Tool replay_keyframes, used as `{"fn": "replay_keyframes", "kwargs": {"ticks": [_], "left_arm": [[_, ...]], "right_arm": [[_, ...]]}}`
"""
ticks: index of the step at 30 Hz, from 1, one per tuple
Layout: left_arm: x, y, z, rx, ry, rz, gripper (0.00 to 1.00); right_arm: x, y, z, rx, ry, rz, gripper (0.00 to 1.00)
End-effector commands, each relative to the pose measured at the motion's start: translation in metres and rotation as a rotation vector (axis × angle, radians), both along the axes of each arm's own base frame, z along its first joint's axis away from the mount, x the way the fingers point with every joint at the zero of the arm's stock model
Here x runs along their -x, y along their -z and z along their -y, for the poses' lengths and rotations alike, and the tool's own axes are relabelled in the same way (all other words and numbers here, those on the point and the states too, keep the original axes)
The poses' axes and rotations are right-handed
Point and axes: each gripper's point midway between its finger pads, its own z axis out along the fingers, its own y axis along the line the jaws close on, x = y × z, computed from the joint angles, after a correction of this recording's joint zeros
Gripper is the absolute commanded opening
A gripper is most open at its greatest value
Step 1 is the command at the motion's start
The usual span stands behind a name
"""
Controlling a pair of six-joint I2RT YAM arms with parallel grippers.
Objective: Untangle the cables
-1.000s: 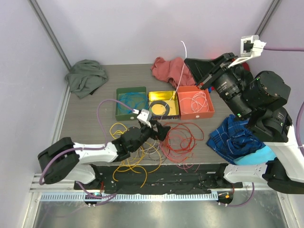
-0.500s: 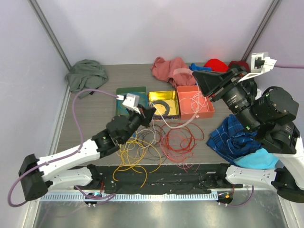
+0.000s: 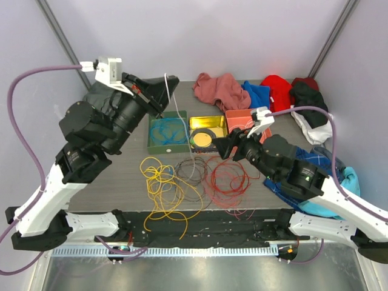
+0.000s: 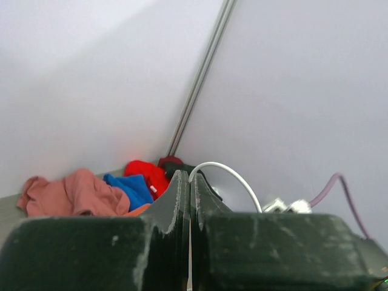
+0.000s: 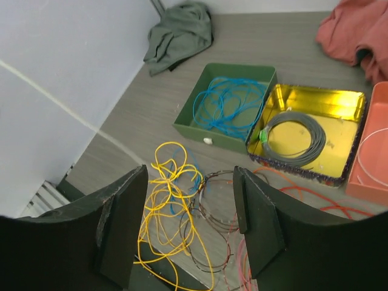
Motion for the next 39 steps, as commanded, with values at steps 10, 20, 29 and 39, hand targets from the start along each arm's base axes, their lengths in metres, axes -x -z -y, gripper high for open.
{"fn": "replay_keyframes", "kwargs": {"ticks": [10, 20, 29, 39], "left_arm": [[-0.004, -0.061, 0.003, -0.077, -0.025, 0.112, 0.0], [-0.003, -0.071, 0.017, -0.051, 0.022, 0.126, 0.0], [0.005, -0.08, 0.014, -0.024, 0.048, 0.14, 0.0], [-0.001, -0.049, -0.003, -0.06, -0.026, 0.098, 0.0]], "right_arm": [[0.014, 0.009, -0.049, -0.119, -0.207, 0.023, 0.66], [0.007, 0.045, -0.076, -0.071, -0.248, -0.015, 0.67], [-0.018, 0.059, -0.098, -0.058, -0.201, -0.01, 0.58], [-0.027, -0.028, -0.053, -0.1, -0.041, 0.145, 0.01]]}}
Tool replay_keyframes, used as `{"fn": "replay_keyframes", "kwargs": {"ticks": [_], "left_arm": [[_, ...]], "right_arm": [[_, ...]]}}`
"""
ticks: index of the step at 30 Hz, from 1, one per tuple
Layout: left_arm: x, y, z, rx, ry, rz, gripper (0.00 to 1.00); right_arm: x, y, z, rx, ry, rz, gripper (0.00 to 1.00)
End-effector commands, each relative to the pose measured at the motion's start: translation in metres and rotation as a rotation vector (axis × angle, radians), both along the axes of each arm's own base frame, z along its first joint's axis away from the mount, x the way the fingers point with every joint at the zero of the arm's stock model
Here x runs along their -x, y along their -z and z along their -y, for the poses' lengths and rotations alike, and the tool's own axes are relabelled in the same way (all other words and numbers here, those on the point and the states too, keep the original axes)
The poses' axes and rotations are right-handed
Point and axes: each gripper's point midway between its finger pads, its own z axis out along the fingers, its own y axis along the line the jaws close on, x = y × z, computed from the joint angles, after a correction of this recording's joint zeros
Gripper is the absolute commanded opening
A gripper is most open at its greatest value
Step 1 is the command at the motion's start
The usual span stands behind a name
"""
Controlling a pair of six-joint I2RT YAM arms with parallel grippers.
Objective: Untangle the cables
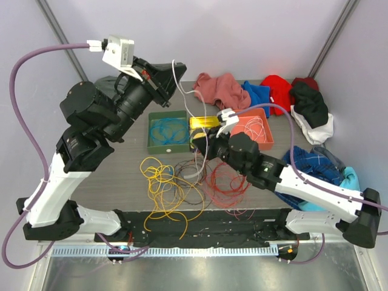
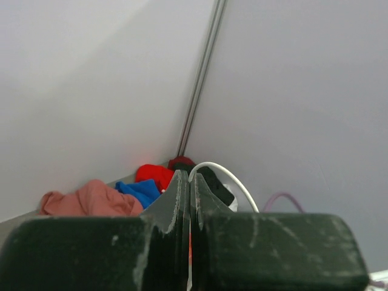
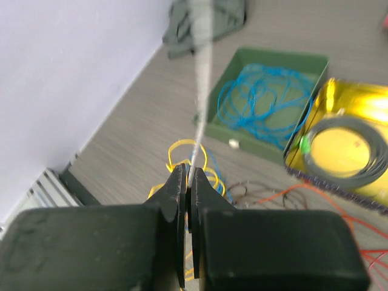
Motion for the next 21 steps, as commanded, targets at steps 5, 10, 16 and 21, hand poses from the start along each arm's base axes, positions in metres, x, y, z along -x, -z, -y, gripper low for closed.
{"fn": "replay_keyframes", "kwargs": {"ticks": [5, 10, 16, 21], "left_arm": [[-0.005, 0.031, -0.018, 0.009, -0.08, -0.018, 0.0], [-0.013, 0.059, -0.005, -0.031, -0.077, -0.056, 0.0], [-0.017, 0.084, 0.005, -0.075, -0.064, -0.093, 0.0], [-0.014, 0.087, 0.012, -0.074, -0.026, -0.098, 0.0]], "right_arm": [[0.012, -0.192, 0.074, -0.159, 0.139, 0.308, 0.01], [0.017, -0.209, 0.086, -0.141, 0.147, 0.319, 0.01], [0.022, -0.171, 0.085, -0.106, 0.119, 0.259, 0.01], [0.03, -0.142, 0.072, -0.118, 0.046, 0.207, 0.16]]}}
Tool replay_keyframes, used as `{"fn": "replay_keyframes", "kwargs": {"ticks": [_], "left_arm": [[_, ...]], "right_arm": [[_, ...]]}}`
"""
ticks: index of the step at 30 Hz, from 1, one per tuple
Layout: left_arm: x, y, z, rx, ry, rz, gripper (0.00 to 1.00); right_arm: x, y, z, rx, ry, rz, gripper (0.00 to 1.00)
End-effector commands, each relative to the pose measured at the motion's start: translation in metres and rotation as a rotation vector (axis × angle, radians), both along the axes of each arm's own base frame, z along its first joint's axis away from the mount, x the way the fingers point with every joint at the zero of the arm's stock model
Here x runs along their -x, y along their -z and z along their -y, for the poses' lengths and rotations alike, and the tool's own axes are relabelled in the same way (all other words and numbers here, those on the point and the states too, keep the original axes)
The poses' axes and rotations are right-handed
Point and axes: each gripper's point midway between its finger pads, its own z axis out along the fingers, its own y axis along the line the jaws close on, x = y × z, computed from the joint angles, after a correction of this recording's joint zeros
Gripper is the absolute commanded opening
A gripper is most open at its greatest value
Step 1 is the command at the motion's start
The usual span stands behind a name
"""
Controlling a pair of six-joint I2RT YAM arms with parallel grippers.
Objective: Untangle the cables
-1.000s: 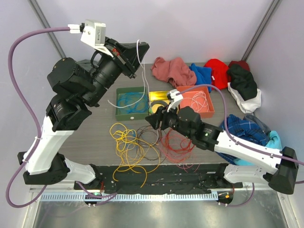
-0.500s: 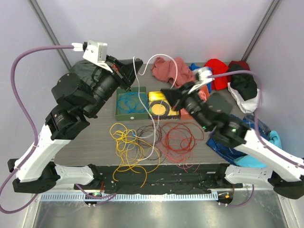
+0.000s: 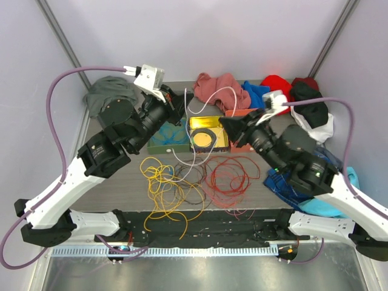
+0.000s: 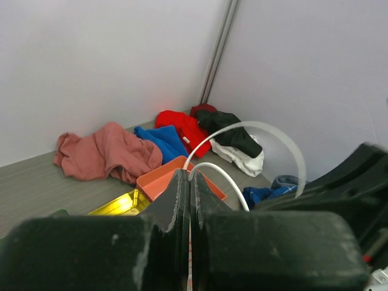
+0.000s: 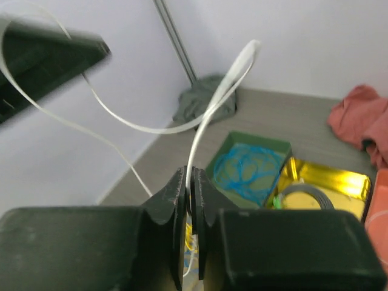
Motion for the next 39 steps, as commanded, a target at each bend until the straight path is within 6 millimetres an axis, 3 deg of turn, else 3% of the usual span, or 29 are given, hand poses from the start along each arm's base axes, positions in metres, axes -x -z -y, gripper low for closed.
{"fn": "replay_keyframes", "kwargs": {"ticks": [1, 6, 9, 21, 31, 33, 36, 37, 39], "left_arm": [[0.007, -0.022, 0.002, 0.079, 0.041, 0.036, 0.0], [0.012, -0.02, 0.028, 0.079, 0.141, 0.012, 0.0], [0.013, -0.017, 0.034, 0.078, 0.166, 0.0, 0.0], [0.016, -0.024, 0.05, 0.11, 0.228, -0.019, 0.0], [0.022, -0.022, 0.065, 0.135, 0.294, -0.058, 0.0], [0.022, -0.019, 0.067, 0.132, 0.302, -0.065, 0.0], [0.023, -0.015, 0.065, 0.126, 0.303, -0.069, 0.0], [0.023, -0.013, 0.063, 0.124, 0.294, -0.071, 0.0], [0.022, -0.006, 0.056, 0.113, 0.27, -0.071, 0.02]], "right_arm": [[0.007, 0.033, -0.015, 0.023, -0.069, -0.056, 0.21], [0.008, 0.037, -0.025, 0.002, -0.106, -0.059, 0.47], [0.012, 0.04, -0.03, 0.002, -0.139, -0.058, 0.54], [0.009, 0.078, -0.047, 0.051, -0.172, -0.123, 0.61], [-0.006, 0.081, -0.068, 0.032, -0.167, -0.107, 0.61], [-0.011, 0.086, -0.067, 0.038, -0.135, -0.112, 0.58], [-0.018, 0.081, -0.059, 0.011, -0.074, -0.098, 0.22], [-0.02, 0.081, -0.055, 0.011, -0.054, -0.098, 0.01], [-0.021, 0.071, -0.042, -0.005, -0.009, -0.081, 0.01]]}}
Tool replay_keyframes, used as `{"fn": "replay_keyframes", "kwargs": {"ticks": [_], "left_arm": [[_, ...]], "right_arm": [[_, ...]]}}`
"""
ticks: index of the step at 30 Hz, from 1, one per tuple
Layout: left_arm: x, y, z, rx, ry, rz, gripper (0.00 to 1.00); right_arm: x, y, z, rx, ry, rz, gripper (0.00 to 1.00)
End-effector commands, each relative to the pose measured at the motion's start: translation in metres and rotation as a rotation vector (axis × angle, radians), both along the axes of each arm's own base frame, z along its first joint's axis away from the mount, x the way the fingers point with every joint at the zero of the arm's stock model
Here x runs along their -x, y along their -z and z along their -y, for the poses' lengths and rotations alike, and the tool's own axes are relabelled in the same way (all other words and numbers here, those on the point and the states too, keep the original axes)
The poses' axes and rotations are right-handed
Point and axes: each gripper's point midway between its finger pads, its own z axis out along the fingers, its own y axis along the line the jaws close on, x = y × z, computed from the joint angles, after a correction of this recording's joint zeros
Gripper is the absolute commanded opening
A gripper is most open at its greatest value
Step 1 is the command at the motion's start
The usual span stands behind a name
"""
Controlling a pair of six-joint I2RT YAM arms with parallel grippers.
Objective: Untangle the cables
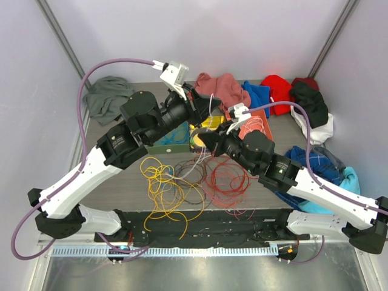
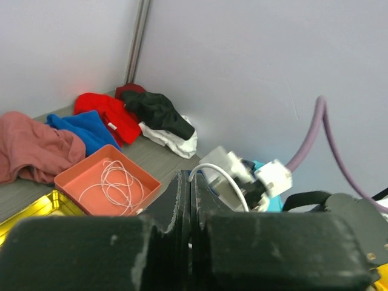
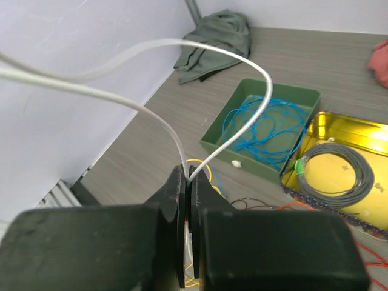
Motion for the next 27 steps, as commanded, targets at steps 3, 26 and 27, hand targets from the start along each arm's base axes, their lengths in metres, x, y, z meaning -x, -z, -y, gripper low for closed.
{"fn": "replay_keyframes", "kwargs": {"ticks": [3, 26, 27], "left_arm": [[-0.004, 0.015, -0.025, 0.013, -0.09, 0.006, 0.17], [0.031, 0.262, -0.207, 0.053, -0.621, -0.437, 1.0], [0.033, 0.264, -0.208, 0.067, -0.612, -0.442, 1.0]], "right_arm": [[-0.012, -0.045, 0.048, -0.059, 0.206, 0.08, 0.01], [-0.148, 0.011, 0.183, 0.204, 0.727, -0.094, 0.01], [-0.153, 0.011, 0.183, 0.193, 0.734, -0.088, 0.01]]}}
